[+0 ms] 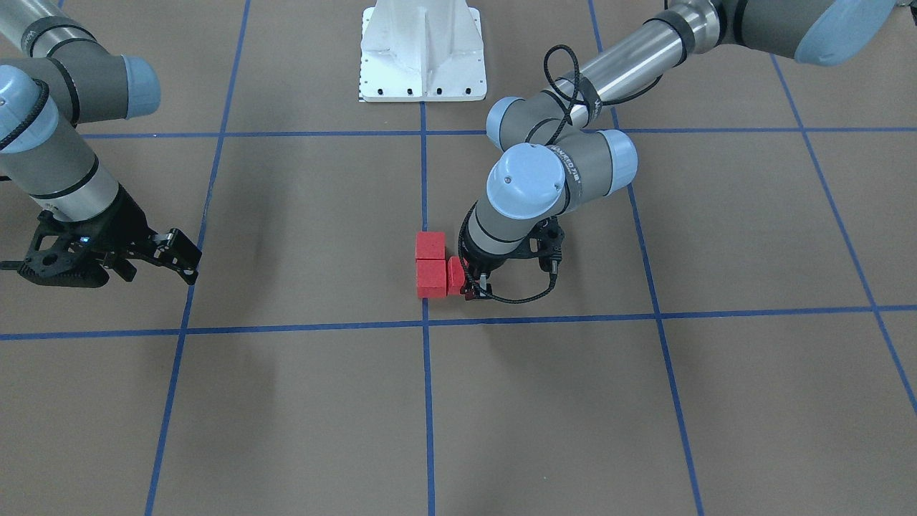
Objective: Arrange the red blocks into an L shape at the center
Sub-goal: 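Lower the cube beside the farther cube of the pair and release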
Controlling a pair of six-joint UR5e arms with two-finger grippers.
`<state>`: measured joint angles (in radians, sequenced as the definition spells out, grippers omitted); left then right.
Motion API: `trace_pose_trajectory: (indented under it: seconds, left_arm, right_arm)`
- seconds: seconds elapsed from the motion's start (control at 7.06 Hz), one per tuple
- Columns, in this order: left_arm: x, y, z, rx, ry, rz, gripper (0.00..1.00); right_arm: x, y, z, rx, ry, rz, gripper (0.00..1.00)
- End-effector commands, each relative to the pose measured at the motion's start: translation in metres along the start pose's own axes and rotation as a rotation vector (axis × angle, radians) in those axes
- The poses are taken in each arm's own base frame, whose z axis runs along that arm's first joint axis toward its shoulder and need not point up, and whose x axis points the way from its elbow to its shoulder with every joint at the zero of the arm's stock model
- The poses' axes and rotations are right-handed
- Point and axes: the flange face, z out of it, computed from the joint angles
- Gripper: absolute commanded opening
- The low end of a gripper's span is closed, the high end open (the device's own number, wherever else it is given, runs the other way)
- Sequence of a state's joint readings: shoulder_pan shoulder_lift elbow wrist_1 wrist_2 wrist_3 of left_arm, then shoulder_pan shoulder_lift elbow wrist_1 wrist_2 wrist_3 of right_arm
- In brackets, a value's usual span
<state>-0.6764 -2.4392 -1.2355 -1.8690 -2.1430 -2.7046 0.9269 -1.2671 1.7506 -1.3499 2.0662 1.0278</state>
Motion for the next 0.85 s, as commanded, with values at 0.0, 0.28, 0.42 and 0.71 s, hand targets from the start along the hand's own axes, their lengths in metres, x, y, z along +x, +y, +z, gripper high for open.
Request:
trace_pose_trajectory:
  seconds: [0.0, 0.28, 0.42, 0.71]
  left_arm:
    - [-0.0005, 0.0009, 0.0009, 0.0, -0.001, 0.0, 0.0]
    - [-0.0005, -0.0013, 0.0046, 0.005, -0.005, -0.001, 0.0]
    - [-0.0013, -0.0009, 0.0053, 0.005, -0.006, 0.0, 0.0]
    - [0.0008, -0.0021, 0.0069, 0.003, -0.004, -0.002, 0.0]
  right_arm:
    - [0.0, 0.0001, 0.0003, 0.0, 0.0, 0.0, 1.0]
    - [0.0004, 0.0005, 0.0001, 0.0, 0.0, 0.0, 1.0]
    - [-0.0004, 0.0003, -0.0004, 0.0, -0.001, -0.001, 1.0]
    - [-0.0004, 0.0003, -0.0004, 0.0, -0.001, -0.001, 1.0]
